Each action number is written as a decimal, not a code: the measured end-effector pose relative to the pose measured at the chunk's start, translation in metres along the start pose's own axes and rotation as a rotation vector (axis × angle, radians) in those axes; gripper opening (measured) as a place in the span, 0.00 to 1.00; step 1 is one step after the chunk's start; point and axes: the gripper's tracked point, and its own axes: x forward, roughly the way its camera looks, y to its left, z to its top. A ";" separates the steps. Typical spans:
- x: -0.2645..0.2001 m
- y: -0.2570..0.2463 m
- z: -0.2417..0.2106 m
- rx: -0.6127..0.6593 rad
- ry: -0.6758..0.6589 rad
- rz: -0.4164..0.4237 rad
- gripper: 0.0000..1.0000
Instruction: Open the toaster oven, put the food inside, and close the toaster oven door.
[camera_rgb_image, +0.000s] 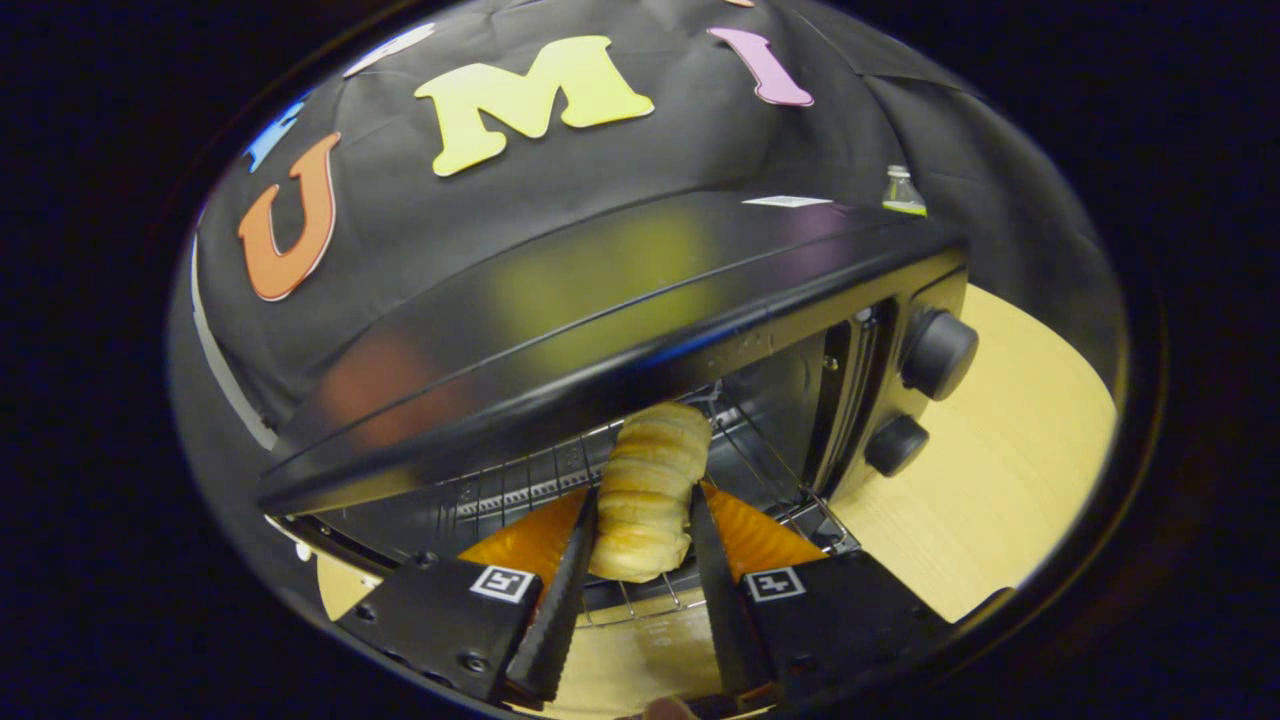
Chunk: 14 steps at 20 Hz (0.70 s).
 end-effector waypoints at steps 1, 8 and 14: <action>-0.005 0.002 -0.002 -0.007 0.000 0.008 0.71; -0.060 0.016 -0.021 -0.063 -0.040 0.053 0.82; -0.130 0.022 -0.047 -0.146 -0.053 0.134 0.82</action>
